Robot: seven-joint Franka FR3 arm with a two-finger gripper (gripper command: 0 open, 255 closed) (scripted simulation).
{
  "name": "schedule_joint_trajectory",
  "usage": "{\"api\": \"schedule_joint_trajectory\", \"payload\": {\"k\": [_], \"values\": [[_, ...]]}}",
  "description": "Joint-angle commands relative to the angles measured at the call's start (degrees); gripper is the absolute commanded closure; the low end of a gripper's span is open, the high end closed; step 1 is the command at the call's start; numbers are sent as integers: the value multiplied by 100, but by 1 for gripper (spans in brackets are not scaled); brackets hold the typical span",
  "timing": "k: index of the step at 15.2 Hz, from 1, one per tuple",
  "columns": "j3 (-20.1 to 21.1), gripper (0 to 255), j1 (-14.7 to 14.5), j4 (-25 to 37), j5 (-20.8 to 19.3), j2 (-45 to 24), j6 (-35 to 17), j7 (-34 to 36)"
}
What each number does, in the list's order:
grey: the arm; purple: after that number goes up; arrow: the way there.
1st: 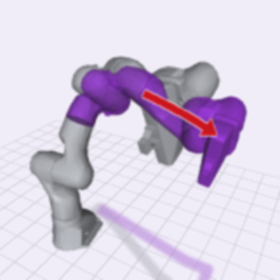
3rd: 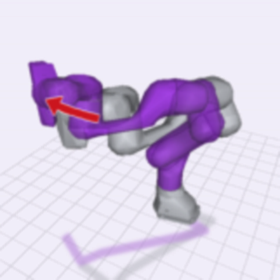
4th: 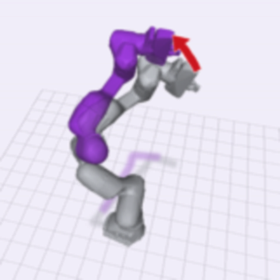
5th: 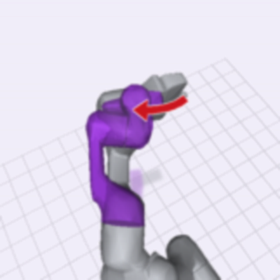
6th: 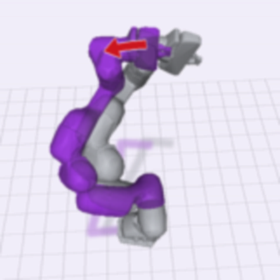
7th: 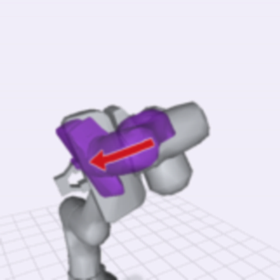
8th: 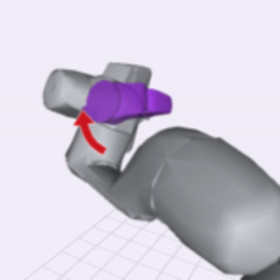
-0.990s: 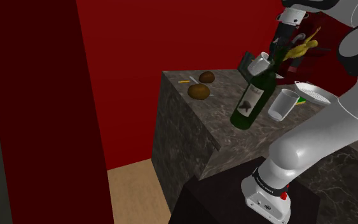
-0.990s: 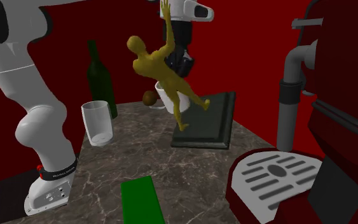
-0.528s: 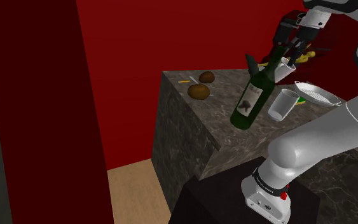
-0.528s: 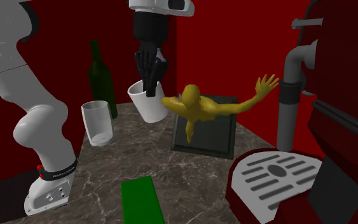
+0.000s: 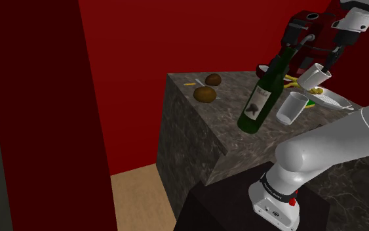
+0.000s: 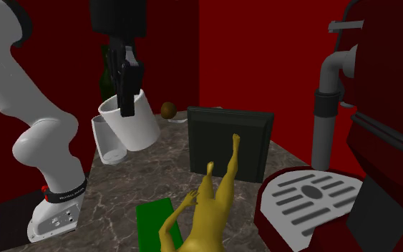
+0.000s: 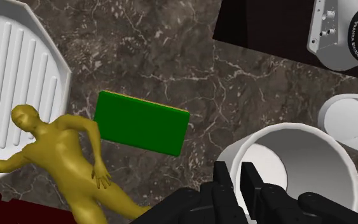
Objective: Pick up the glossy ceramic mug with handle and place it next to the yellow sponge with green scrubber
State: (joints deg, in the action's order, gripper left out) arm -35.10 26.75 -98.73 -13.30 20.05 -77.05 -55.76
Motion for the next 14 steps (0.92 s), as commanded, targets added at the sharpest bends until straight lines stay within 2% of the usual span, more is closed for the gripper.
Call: {"api": "schedule_joint_trajectory", "payload": {"k": [1,9,14], "values": [[-160,255,84,12,-110,68,26,-264],[-966,255,326,499,-395,-7,208,-1431],[-915,255,384,-58,-500,209,-157,-1297]]}}
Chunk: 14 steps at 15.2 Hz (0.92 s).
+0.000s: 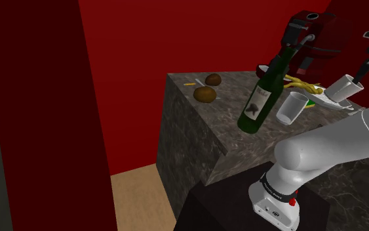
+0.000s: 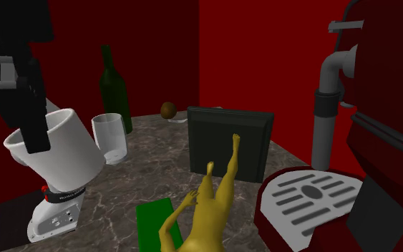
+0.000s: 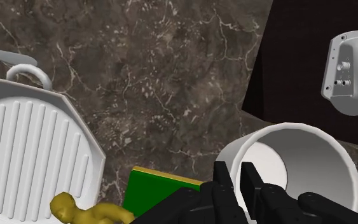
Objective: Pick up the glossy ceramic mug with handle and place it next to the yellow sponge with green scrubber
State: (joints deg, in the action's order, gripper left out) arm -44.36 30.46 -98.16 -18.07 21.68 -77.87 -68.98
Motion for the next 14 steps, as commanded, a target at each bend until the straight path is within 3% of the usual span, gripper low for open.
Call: {"api": "schedule_joint_trajectory", "payload": {"k": [1,14], "values": [[17,255,25,-219,-42,84,-147,49],[-32,255,150,-1445,-248,408,-1084,274]]}}
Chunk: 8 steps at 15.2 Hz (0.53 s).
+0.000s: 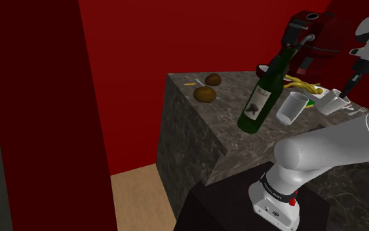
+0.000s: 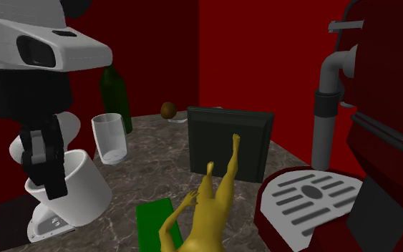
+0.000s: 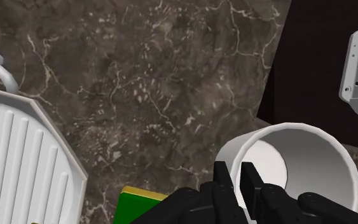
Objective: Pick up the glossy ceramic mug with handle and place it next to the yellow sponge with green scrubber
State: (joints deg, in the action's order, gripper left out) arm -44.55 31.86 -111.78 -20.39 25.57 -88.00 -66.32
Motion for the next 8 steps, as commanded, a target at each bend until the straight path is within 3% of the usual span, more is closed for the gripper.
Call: {"api": "schedule_joint_trajectory", "payload": {"k": [1,8], "values": [[-24,255,17,-167,-30,32,-144,20],[-131,255,59,-724,-120,87,-657,93]]}}
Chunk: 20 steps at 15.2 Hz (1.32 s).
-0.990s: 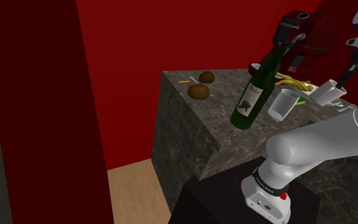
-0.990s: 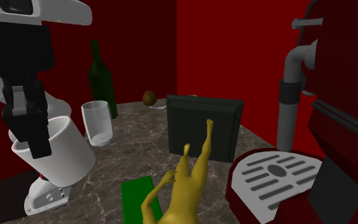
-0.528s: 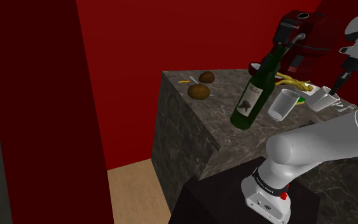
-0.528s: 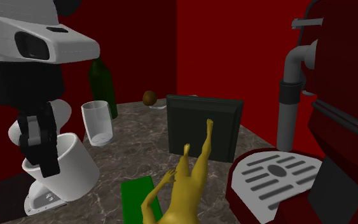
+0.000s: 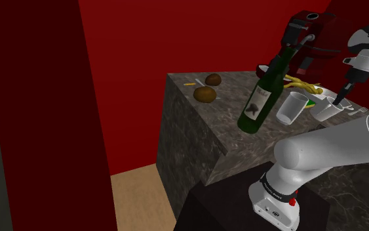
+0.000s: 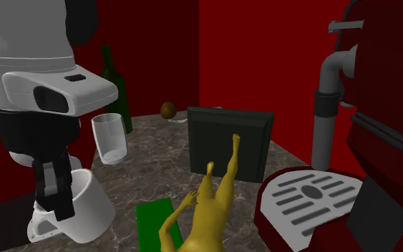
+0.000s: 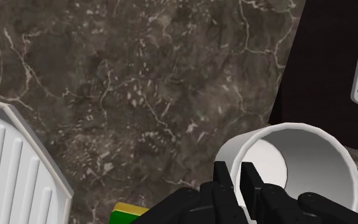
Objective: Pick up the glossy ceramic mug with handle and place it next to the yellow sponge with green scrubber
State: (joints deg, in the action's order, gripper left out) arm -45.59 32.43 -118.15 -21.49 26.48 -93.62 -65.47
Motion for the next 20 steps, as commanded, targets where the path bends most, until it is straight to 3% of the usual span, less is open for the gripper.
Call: {"api": "schedule_joint_trajectory", "payload": {"k": [1,12,13,18,20], "values": [[-46,255,6,-162,-22,-2,-170,16],[-97,255,27,-371,-49,-10,-388,32],[-89,0,34,-387,-55,4,-390,38],[-96,0,27,-372,-49,-10,-389,32],[-14,0,-14,24,32,-55,-27,-9]]}}
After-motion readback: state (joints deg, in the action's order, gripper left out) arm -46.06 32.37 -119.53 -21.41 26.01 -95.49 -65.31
